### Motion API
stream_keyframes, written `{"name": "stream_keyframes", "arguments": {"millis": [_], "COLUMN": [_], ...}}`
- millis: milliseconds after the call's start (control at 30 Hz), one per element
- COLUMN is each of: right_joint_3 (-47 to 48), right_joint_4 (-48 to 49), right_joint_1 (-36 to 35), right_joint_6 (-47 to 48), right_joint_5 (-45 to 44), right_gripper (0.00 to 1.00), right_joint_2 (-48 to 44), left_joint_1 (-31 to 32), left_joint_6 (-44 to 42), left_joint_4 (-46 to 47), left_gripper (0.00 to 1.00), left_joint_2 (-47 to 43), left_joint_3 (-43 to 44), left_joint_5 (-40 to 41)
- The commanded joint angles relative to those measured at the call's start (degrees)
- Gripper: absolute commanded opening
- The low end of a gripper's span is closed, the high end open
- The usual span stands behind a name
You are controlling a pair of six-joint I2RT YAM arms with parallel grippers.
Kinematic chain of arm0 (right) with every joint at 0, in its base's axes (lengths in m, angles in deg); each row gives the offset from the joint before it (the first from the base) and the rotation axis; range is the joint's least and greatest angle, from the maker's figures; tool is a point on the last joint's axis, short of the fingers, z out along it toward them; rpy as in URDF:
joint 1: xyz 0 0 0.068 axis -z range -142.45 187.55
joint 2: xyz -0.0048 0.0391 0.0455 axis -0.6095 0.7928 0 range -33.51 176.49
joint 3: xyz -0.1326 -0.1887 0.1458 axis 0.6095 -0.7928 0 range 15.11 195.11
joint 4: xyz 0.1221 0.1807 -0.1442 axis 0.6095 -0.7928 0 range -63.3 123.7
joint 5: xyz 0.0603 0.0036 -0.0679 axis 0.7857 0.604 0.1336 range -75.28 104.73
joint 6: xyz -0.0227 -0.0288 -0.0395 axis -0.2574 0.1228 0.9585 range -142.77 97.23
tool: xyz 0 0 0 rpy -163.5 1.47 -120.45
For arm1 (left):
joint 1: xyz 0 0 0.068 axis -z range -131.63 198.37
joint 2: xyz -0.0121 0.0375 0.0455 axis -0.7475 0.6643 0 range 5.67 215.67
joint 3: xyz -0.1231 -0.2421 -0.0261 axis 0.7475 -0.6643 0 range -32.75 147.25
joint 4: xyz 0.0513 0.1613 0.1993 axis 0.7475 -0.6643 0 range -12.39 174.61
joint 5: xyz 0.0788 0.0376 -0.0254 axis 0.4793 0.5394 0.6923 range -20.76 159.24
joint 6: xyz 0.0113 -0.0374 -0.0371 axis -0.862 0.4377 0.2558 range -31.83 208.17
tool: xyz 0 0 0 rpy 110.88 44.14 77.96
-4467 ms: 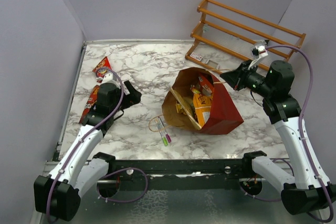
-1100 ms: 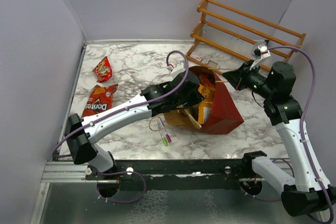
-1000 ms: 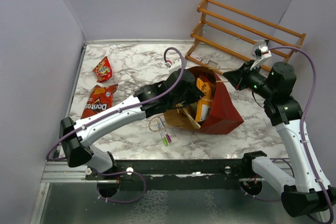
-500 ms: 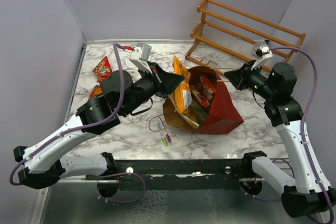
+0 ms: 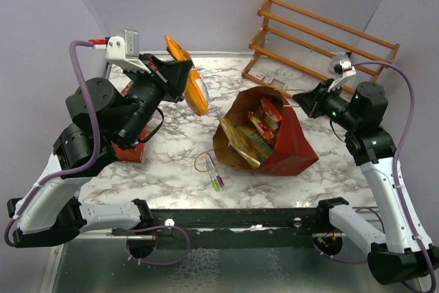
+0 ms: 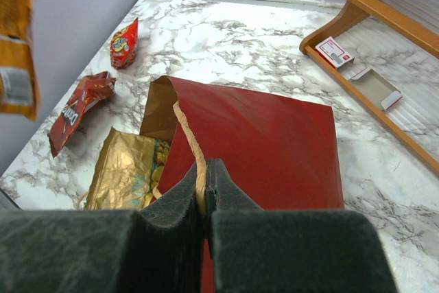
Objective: Take the snacks out of the paper bag
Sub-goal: Place the snack at the center of the board.
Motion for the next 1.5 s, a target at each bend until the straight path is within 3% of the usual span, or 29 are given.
{"name": "stream_keyframes", "arguments": {"millis": [0,133,267,600,833,967,1167,1267,1367,1467], "right_joint_3": [-0.6,-0.5,-0.1,0.1,0.1,0.0,0.6,0.7,0.6,0.2], "right_joint_4": [-0.3,-0.4,-0.5,-0.6,-0.3,0.1,-0.4,-0.6,-0.7,-0.2], "right_joint_1": [-0.1,-0.1,-0.1,-0.1,-0.1,-0.1,-0.1,-0.1,-0.1,-0.1], "right_joint_6": [0.7,0.7,0.7,0.7,0.6,0.7,0.8,0.9,0.9,0.6], "right_joint_5": [-1.2,-1.4,-1.1,-1.2,-1.3,-1.2,-1.5,-1.7,-1.6,-1.0], "right_gripper": [0.01,0.01,0.01,0.01,0.01,0.01,0.01,0.01,0.01,0.01], "right_joint_2": [-1.1,-1.0,-0.7,-0.7,-0.4,0.0,0.6,0.5,0.5,0.5], "left_joint_1": [0.2,0.1,-2.9,-30.4,-41.2,-44.2,-47.4,-49.5,-51.2,-52.7], "left_joint_6": [-10.0,-16.0,-19.5,-8.0,2.9,7.3,13.8,16.4,18.5,19.9], "left_joint_4": [0.0,5.0,9.2,8.4,16.0,19.5,16.4,16.7,19.4,25.8], "left_gripper": [0.0,0.0,0.0,0.0,0.0,0.0,0.0,0.0,0.0,0.0], "left_joint_2": [1.7,2.8,5.2,16.6,28.6,39.3,55.8,59.4,57.3,52.3], "left_joint_3": [1.5,-3.0,-3.8,-3.1,-2.3,3.1,23.1,26.9,20.0,4.7], "left_joint_5": [12.9,21.0,20.4,-7.8,-20.3,-22.6,-25.4,-27.7,-28.4,-29.7]}}
